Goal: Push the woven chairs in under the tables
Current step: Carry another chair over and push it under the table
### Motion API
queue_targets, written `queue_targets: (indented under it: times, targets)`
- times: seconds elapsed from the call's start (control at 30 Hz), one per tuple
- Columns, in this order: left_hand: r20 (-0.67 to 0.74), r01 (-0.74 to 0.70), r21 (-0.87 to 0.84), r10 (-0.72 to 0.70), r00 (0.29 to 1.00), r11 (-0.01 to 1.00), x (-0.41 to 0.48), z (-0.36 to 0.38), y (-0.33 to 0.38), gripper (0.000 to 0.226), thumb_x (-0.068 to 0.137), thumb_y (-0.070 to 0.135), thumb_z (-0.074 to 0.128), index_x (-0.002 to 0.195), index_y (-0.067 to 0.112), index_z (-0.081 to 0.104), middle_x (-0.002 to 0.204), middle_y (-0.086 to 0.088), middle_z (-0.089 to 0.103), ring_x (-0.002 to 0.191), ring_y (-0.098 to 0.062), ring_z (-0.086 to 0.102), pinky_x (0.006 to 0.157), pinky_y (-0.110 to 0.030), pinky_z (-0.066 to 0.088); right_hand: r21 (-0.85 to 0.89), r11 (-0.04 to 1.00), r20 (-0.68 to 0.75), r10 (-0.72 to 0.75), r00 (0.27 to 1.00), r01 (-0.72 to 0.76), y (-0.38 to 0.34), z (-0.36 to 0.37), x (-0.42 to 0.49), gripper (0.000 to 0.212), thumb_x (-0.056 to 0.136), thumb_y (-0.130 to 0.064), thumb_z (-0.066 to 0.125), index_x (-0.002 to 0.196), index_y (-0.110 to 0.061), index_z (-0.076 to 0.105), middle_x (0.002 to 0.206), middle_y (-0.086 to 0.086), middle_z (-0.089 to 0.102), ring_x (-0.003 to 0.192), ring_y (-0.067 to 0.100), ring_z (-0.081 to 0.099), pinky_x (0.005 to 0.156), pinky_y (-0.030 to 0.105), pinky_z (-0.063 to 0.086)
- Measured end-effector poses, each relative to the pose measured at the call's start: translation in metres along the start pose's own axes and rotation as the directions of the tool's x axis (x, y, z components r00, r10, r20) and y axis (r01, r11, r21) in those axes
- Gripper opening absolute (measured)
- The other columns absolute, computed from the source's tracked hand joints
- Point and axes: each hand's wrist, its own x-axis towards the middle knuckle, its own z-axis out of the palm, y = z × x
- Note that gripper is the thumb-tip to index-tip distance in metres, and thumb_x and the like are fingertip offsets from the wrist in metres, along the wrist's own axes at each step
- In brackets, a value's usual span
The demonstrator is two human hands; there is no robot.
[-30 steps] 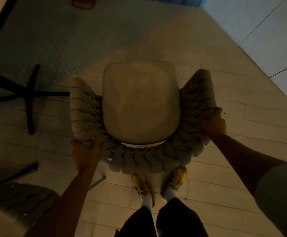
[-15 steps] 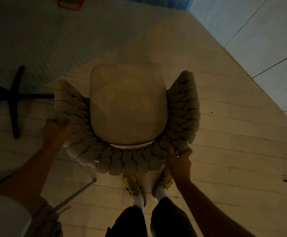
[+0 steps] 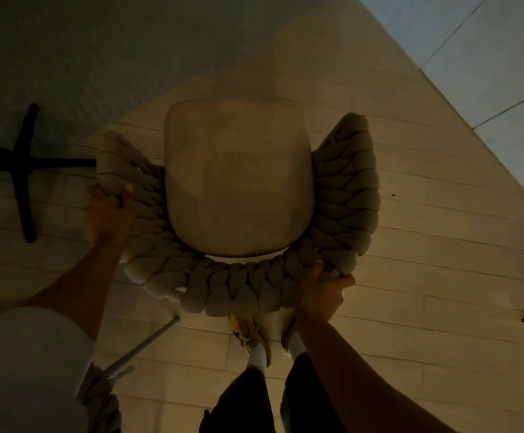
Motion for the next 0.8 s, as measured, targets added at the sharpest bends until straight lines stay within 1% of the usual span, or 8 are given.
queue_targets:
  times: [0.07, 0.17, 0.27, 0.33, 0.43, 0.53, 0.67, 0.8]
  targets:
    - [-0.014, -0.006, -0.001, 0.006, 1.0, 1.0, -0.001, -0.002, -0.003, 0.069, 0.098, 0.063, 0.05, 0.134, 0.005, 0.041, 0.117, -0.031, 0.064, 0.108, -0.049, 0.063, 0.086, -0.058, 0.054, -0.014, 1.0, 0.011, -0.021, 1.0, 0.021, -0.001, 0.0, 0.002, 0.053, 0.104, -0.034, 0.058, 0.145, -0.011, 0.033, 0.117, 0.029, 0.066, 0.097, 0.049, 0.067, 0.073, 0.045, 0.053]
    - [-0.009, 0.005, -0.006, -0.005, 1.0, 1.0, -0.008, -0.002, -0.008, 0.068, 0.098, 0.064, 0.047, 0.134, 0.006, 0.039, 0.115, -0.03, 0.065, 0.105, -0.049, 0.064, 0.085, -0.058, 0.055, -0.061, 0.997, 0.003, -0.047, 0.999, 0.047, -0.007, -0.002, 0.01, 0.052, 0.103, -0.034, 0.058, 0.142, -0.009, 0.034, 0.117, 0.031, 0.065, 0.098, 0.051, 0.066, 0.08, 0.057, 0.057]
    - [-0.019, 0.023, -0.054, -0.024, 1.0, 0.998, -0.023, 0.001, -0.013, 0.066, 0.1, 0.058, 0.051, 0.138, 0.005, 0.04, 0.116, -0.029, 0.066, 0.106, -0.047, 0.065, 0.086, -0.056, 0.055, -0.097, 0.988, 0.01, -0.119, 0.993, 0.12, -0.016, -0.007, 0.022, 0.053, 0.104, -0.037, 0.058, 0.139, -0.004, 0.036, 0.119, 0.031, 0.064, 0.101, 0.051, 0.066, 0.081, 0.056, 0.057]
    - [-0.048, 0.037, -0.098, -0.041, 0.998, 0.994, -0.034, 0.002, -0.017, 0.063, 0.101, 0.056, 0.052, 0.134, 0.004, 0.042, 0.115, -0.028, 0.067, 0.105, -0.046, 0.065, 0.086, -0.055, 0.055, -0.111, 0.983, 0.015, -0.146, 0.989, 0.147, -0.025, -0.009, 0.032, 0.054, 0.103, -0.041, 0.059, 0.137, -0.004, 0.037, 0.121, 0.031, 0.064, 0.104, 0.051, 0.066, 0.083, 0.057, 0.057]
    - [-0.083, 0.08, -0.106, -0.089, 0.993, 0.991, -0.051, 0.005, -0.018, 0.058, 0.102, 0.051, 0.053, 0.133, 0.003, 0.043, 0.112, -0.028, 0.068, 0.105, -0.048, 0.065, 0.083, -0.055, 0.054, -0.139, 0.975, 0.024, -0.174, 0.985, 0.175, -0.037, -0.009, 0.047, 0.056, 0.102, -0.044, 0.058, 0.138, -0.005, 0.038, 0.123, 0.031, 0.064, 0.107, 0.052, 0.065, 0.087, 0.06, 0.057]
    - [-0.097, 0.112, -0.113, -0.123, 0.988, 0.987, -0.069, 0.006, -0.019, 0.056, 0.103, 0.048, 0.053, 0.134, 0.002, 0.043, 0.114, -0.032, 0.066, 0.104, -0.05, 0.065, 0.081, -0.055, 0.053, -0.169, 0.963, 0.036, -0.207, 0.978, 0.21, -0.05, -0.009, 0.06, 0.054, 0.104, -0.042, 0.057, 0.138, -0.003, 0.039, 0.125, 0.032, 0.063, 0.11, 0.052, 0.064, 0.086, 0.053, 0.054]
    - [-0.114, 0.161, -0.14, -0.178, 0.977, 0.977, -0.093, 0.011, -0.019, 0.056, 0.101, 0.05, 0.052, 0.133, 0.006, 0.042, 0.113, -0.032, 0.066, 0.101, -0.051, 0.065, 0.08, -0.057, 0.054, -0.185, 0.951, 0.053, -0.242, 0.969, 0.248, -0.065, -0.012, 0.076, 0.052, 0.104, -0.04, 0.058, 0.137, -0.004, 0.041, 0.127, 0.031, 0.062, 0.114, 0.052, 0.062, 0.088, 0.052, 0.052]
    - [-0.122, 0.21, -0.178, -0.234, 0.965, 0.961, -0.112, 0.019, -0.015, 0.052, 0.103, 0.042, 0.056, 0.134, 0.002, 0.043, 0.114, -0.033, 0.066, 0.103, -0.05, 0.065, 0.076, -0.05, 0.05, -0.205, 0.935, 0.083, -0.277, 0.957, 0.289, -0.077, -0.016, 0.093, 0.051, 0.104, -0.041, 0.058, 0.137, -0.007, 0.04, 0.127, 0.03, 0.062, 0.112, 0.051, 0.063, 0.086, 0.052, 0.053]
